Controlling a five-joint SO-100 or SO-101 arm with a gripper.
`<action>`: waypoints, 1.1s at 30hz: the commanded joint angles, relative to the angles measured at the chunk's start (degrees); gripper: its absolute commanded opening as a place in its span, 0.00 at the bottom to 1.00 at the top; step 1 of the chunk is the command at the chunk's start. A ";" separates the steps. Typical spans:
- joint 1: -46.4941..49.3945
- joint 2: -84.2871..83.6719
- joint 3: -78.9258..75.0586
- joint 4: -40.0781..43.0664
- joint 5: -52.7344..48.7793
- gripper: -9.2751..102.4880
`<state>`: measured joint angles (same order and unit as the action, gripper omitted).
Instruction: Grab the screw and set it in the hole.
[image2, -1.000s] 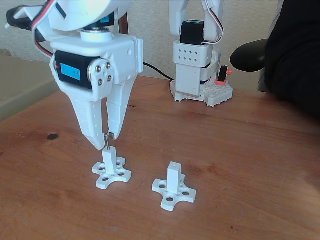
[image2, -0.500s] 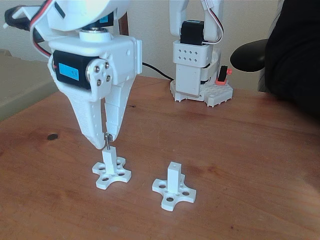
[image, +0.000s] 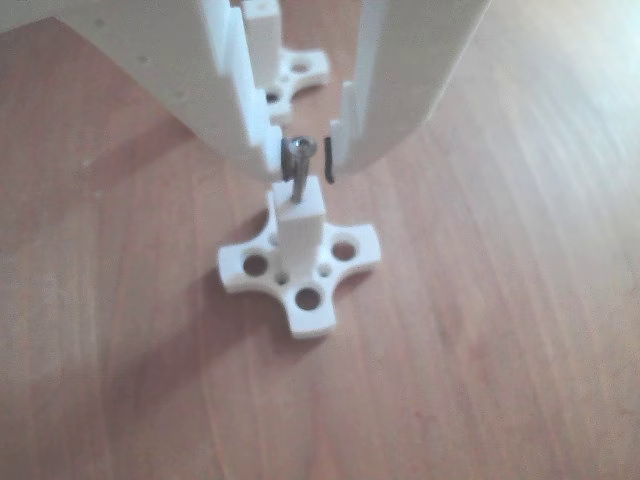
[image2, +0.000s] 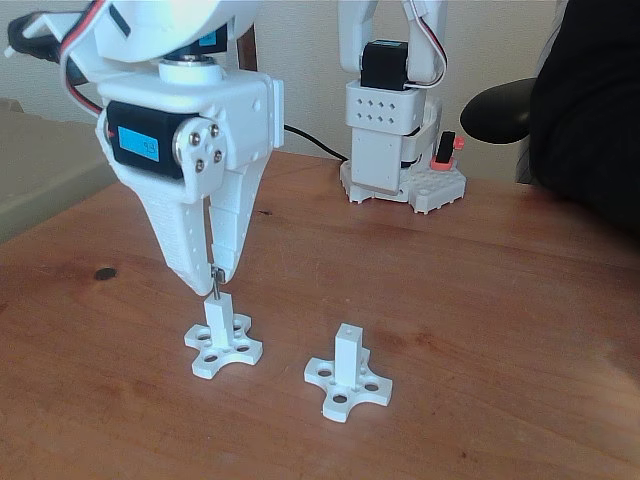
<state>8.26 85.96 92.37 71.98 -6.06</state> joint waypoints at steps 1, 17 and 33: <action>0.09 1.05 -4.13 -0.70 -0.79 0.10; 0.09 0.88 -3.60 -2.20 -1.41 0.04; 0.35 0.97 -6.15 -2.72 -1.41 0.04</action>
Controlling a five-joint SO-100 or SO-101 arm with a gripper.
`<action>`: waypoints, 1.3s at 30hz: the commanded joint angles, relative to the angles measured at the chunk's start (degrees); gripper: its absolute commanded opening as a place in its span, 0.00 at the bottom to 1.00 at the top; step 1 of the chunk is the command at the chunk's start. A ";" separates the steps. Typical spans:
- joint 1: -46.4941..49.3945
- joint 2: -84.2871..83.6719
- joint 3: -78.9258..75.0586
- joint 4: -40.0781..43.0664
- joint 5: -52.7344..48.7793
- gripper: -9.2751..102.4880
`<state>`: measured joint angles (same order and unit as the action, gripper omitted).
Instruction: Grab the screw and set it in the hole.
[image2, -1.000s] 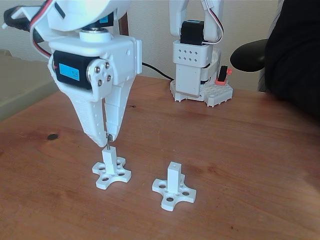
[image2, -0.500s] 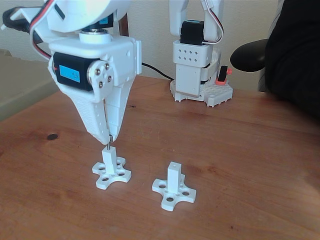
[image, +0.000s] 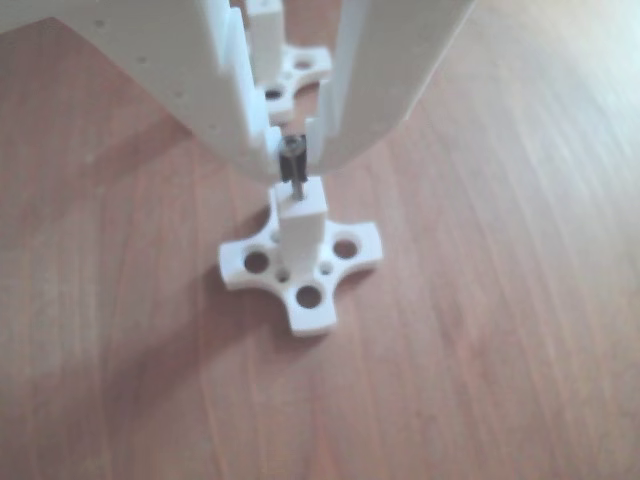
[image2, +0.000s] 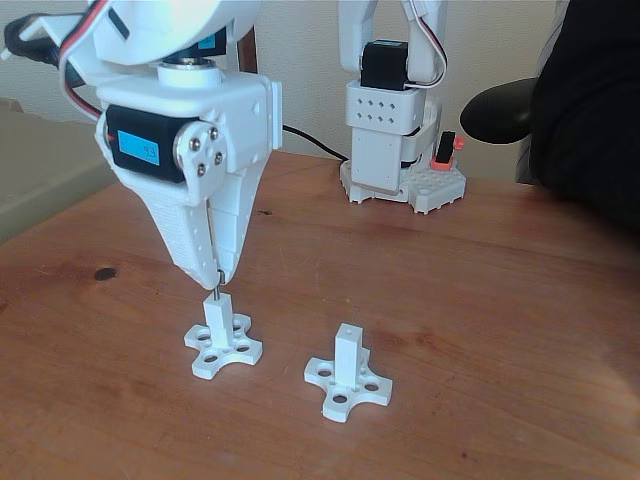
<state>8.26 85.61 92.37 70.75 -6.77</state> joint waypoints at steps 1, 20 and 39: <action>0.44 1.32 -6.33 -1.32 -0.79 0.04; 0.18 2.29 -10.46 2.55 -3.25 0.04; -4.92 4.48 -14.77 10.20 -2.29 0.04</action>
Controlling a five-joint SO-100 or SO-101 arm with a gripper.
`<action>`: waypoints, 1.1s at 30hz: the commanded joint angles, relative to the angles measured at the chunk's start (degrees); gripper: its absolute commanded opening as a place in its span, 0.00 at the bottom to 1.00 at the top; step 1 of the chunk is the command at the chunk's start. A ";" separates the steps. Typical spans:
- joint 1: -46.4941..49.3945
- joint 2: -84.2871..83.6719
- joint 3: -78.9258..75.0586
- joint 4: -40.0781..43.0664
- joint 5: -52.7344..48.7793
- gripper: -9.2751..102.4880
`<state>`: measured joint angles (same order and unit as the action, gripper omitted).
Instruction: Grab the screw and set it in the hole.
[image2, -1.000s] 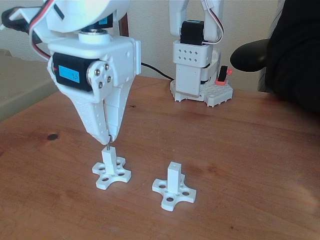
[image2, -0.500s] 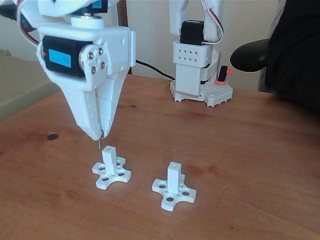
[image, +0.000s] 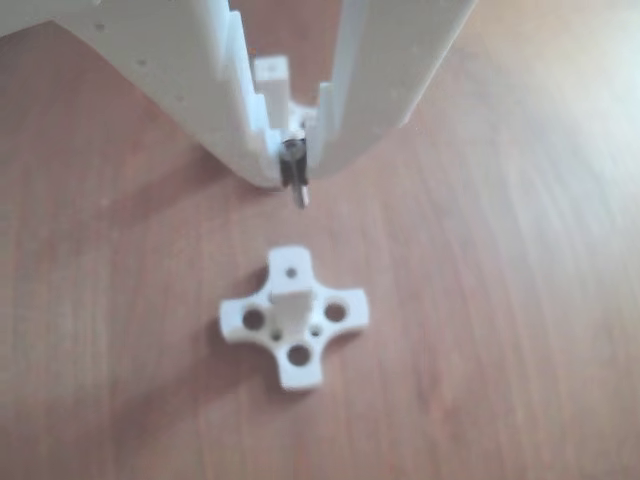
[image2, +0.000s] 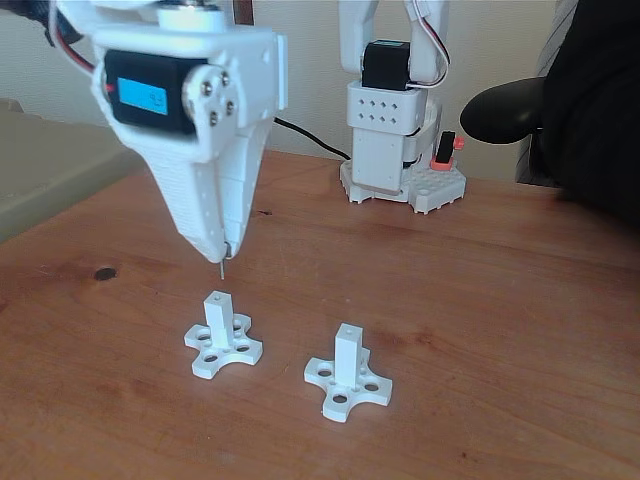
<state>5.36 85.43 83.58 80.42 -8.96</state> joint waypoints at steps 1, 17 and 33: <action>-2.55 4.83 -5.98 0.70 0.09 0.04; -11.78 9.23 -1.41 0.88 4.13 0.04; -14.68 9.93 6.15 -3.69 5.63 0.04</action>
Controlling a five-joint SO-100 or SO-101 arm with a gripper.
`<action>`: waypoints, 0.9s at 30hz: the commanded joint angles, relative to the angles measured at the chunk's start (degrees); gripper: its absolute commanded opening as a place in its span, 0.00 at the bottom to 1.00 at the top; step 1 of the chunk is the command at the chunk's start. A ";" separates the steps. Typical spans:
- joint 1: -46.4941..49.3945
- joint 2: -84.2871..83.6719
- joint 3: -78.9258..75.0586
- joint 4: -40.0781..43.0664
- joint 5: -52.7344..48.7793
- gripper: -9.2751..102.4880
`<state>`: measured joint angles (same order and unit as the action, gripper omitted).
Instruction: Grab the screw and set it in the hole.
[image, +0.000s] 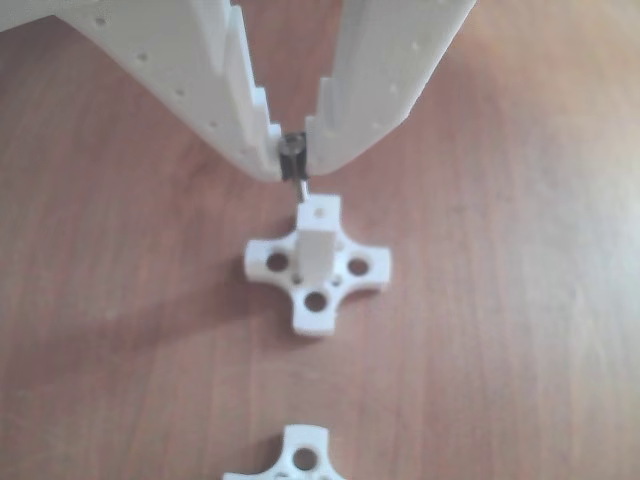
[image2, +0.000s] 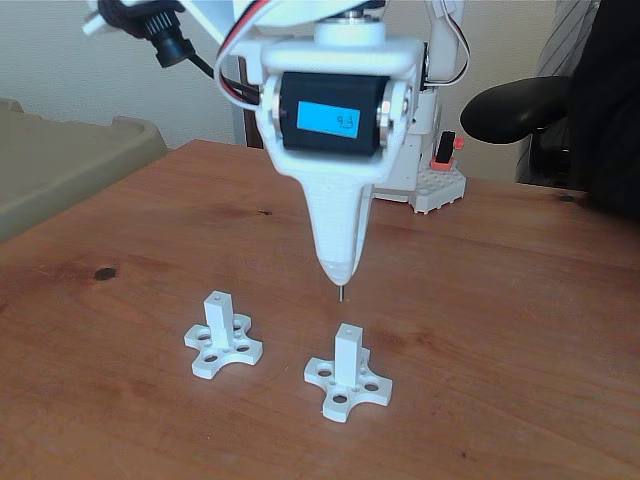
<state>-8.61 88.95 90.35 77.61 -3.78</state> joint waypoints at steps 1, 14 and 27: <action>-0.79 6.42 -0.35 -1.14 0.53 0.04; -2.02 4.75 0.09 -2.55 1.58 0.04; -1.14 2.55 0.26 -3.52 1.23 0.04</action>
<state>-10.20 88.95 91.14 75.50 -2.37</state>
